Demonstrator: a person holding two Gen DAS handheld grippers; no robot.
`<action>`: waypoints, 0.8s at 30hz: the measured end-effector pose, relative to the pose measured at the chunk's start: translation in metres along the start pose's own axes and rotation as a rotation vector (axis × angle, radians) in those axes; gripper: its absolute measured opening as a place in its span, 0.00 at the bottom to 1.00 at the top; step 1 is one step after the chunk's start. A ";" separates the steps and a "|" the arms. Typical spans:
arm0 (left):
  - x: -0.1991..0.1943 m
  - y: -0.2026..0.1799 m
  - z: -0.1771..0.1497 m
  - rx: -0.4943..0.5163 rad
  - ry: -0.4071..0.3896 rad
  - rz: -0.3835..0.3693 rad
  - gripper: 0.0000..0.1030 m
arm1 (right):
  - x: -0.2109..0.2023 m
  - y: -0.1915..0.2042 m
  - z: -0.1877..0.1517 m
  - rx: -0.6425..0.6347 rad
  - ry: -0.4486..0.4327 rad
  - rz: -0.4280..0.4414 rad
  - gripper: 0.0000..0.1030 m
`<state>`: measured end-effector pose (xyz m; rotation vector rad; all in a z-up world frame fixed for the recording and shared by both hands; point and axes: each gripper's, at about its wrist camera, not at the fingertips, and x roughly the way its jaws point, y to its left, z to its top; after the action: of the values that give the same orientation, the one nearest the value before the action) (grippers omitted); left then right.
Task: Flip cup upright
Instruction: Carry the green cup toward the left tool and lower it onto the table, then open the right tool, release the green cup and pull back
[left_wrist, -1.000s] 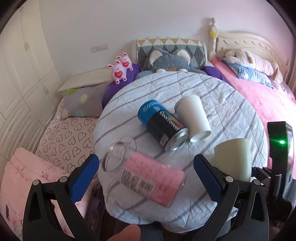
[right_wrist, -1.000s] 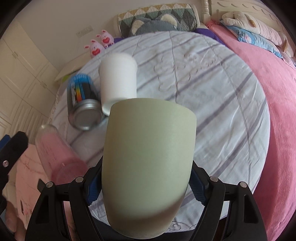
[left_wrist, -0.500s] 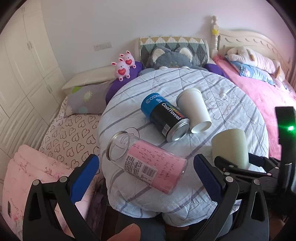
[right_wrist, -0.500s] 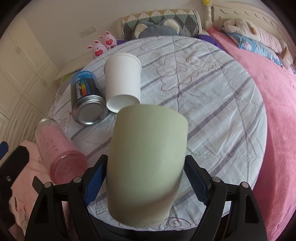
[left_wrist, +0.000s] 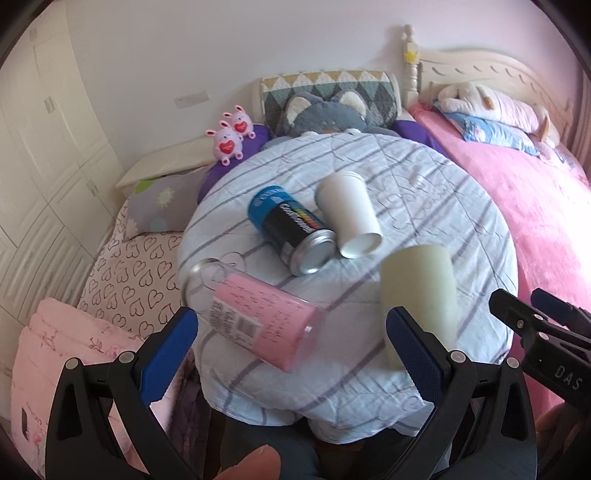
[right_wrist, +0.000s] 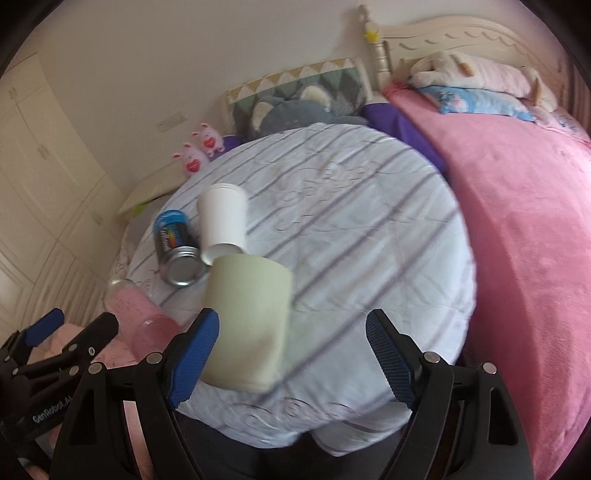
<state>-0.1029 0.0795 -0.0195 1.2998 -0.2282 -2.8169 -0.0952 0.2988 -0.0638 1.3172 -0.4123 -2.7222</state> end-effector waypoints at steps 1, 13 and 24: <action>0.000 -0.002 -0.001 0.005 0.004 0.001 1.00 | -0.003 -0.002 -0.002 -0.004 -0.006 -0.014 0.81; -0.011 -0.019 -0.018 0.018 0.033 0.007 1.00 | -0.030 -0.011 -0.016 -0.089 -0.058 -0.087 0.81; -0.027 -0.031 -0.017 0.034 0.007 0.014 1.00 | -0.047 -0.013 -0.022 -0.112 -0.091 -0.080 0.81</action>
<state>-0.0713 0.1101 -0.0147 1.3090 -0.2843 -2.8087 -0.0487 0.3165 -0.0448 1.2103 -0.2150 -2.8321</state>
